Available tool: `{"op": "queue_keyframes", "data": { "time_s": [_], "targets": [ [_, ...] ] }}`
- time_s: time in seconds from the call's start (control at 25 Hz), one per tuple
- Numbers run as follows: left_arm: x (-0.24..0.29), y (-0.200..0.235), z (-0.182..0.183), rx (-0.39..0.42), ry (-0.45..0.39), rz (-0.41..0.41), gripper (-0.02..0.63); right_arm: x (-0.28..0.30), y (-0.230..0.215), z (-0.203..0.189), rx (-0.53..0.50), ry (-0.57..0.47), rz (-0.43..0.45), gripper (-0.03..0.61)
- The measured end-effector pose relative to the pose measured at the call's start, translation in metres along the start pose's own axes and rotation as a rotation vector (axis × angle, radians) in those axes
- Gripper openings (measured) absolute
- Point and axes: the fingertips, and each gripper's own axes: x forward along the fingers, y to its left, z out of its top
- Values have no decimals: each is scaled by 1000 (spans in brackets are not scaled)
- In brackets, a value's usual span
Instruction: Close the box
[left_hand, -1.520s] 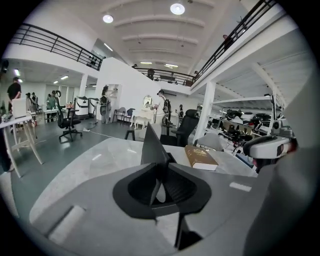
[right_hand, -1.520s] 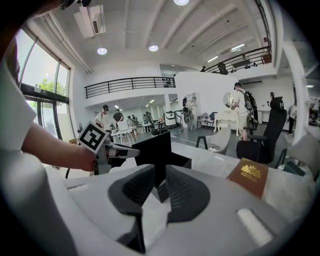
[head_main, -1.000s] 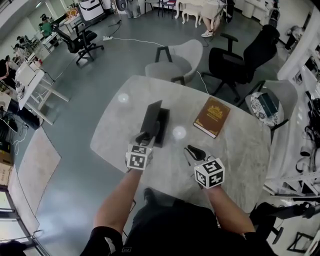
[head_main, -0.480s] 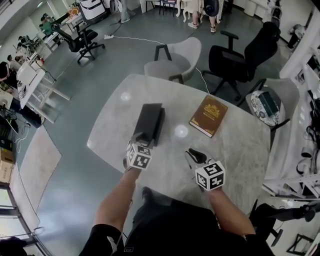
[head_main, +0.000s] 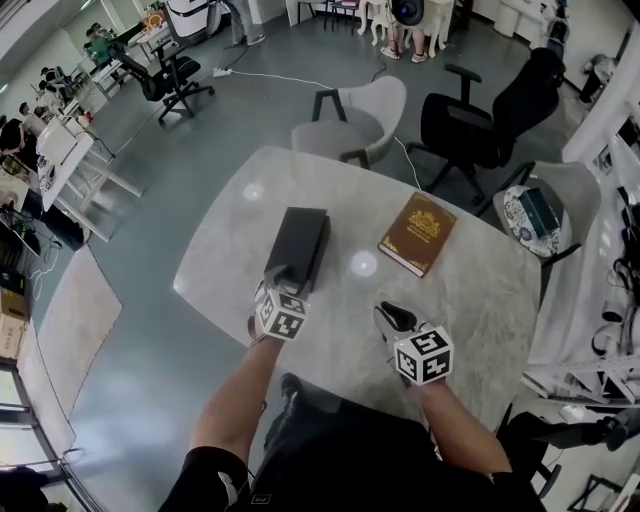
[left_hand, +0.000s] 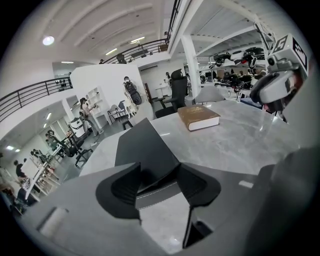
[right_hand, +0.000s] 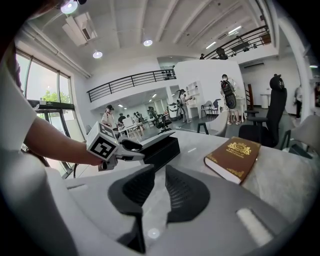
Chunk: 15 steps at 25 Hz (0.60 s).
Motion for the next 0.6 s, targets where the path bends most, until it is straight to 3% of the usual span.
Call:
{"op": "queue_keyframes", "data": {
  "time_s": [0.4,0.6],
  "targets": [
    [-8,6,1,-95,-33,11,225,-4,10,-4,15,7,4,72],
    [-8,-4,-3,-78,-16,-27,241,-5,13,-6,32,5,-5,72]
  ]
}}
